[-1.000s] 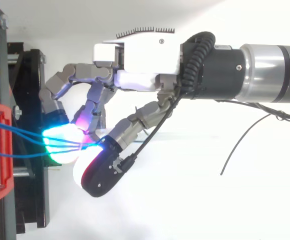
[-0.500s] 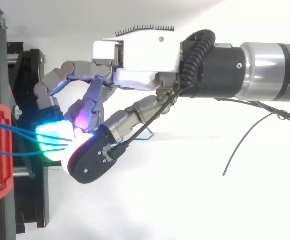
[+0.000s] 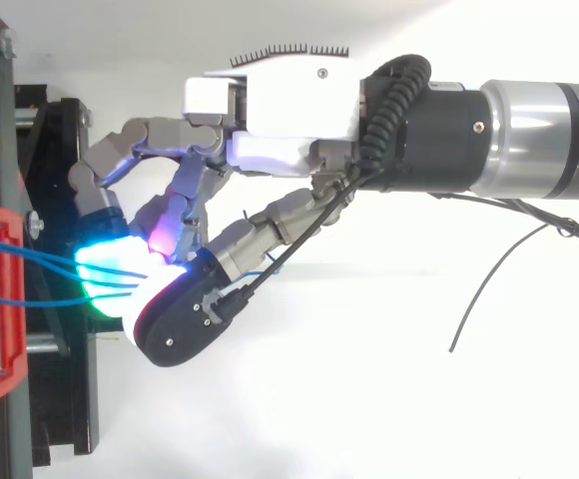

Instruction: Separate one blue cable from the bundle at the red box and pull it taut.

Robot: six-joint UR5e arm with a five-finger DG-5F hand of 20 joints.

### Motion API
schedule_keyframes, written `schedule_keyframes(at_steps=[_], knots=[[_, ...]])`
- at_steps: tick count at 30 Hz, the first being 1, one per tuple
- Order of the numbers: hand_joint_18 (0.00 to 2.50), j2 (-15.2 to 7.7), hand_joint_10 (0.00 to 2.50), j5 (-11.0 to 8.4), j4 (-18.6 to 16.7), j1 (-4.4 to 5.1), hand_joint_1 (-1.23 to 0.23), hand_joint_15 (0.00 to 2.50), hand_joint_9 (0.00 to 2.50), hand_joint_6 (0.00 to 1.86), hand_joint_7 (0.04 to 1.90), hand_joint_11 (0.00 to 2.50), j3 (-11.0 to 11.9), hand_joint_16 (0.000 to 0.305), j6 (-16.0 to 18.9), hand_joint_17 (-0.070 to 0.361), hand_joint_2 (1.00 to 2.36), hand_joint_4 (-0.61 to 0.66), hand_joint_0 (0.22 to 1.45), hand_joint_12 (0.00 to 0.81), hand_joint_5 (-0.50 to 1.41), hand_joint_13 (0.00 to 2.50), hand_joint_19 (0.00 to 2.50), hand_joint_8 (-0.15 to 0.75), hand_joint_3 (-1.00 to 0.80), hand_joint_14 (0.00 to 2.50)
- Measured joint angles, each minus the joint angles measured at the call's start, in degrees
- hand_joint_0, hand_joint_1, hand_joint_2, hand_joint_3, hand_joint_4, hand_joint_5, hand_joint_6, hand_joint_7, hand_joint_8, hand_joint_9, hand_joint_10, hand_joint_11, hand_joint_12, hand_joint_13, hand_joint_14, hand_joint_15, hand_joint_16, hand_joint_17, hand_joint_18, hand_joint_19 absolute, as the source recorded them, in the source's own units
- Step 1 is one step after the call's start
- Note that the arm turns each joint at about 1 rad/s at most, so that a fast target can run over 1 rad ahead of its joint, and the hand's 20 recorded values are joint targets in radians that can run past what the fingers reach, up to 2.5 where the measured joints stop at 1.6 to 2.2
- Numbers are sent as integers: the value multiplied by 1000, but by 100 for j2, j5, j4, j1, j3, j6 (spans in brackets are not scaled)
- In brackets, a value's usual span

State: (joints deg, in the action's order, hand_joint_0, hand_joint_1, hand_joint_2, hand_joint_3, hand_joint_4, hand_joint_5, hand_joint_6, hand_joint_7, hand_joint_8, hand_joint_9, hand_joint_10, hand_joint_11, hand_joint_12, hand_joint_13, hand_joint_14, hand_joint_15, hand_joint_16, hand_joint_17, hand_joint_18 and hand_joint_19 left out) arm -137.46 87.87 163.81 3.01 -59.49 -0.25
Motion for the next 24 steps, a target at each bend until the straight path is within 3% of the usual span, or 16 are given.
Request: schedule_keyframes(at_steps=[9,24], knots=[[926,0,26,10,2,-2,-626,635,1274,852,1208,1255,-1,49,-1,111,1000,32,551,383,-128,837,865,326,-500,23],[938,0,25,43,9,-2,-564,630,1286,841,1199,1247,-2,53,-2,119,1000,32,510,404,-128,845,869,334,-500,23]])
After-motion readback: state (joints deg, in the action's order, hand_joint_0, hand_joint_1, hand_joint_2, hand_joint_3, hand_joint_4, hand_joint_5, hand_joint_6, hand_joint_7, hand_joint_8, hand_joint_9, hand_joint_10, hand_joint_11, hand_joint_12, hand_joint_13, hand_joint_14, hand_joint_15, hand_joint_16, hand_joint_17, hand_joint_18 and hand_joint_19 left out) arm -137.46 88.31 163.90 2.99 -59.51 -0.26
